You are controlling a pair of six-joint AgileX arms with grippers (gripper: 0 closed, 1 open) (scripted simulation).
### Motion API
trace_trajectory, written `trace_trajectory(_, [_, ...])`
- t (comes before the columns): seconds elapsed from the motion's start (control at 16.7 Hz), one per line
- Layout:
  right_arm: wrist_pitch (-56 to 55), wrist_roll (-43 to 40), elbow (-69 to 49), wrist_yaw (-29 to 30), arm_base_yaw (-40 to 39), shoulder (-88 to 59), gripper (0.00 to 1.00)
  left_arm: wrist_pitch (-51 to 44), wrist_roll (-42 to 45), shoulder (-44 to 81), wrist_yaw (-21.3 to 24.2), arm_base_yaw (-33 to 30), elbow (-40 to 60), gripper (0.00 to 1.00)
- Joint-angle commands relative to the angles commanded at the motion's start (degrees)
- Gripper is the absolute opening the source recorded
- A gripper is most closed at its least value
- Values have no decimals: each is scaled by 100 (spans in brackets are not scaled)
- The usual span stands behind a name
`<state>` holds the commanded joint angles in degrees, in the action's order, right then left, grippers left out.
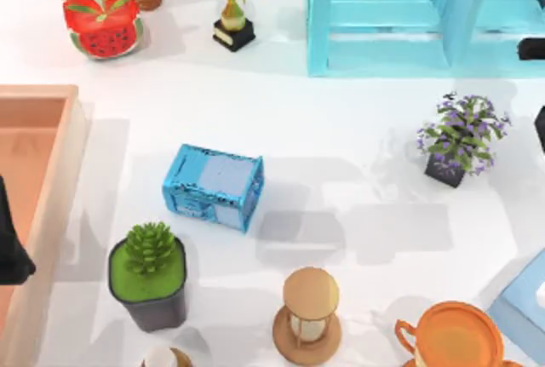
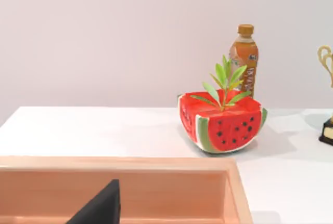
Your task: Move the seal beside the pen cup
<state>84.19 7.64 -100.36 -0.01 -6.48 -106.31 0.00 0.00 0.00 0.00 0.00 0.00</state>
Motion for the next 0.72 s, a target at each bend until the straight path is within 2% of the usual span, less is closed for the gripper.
trace_trajectory(0.24, [34,629,-660,77,-553,-601,0,0,0,0,0,0,0,100])
trace_trajectory(0.72, [-22,2749,-3263,397,-2754,-2787,0,0,0,0,0,0,0,100])
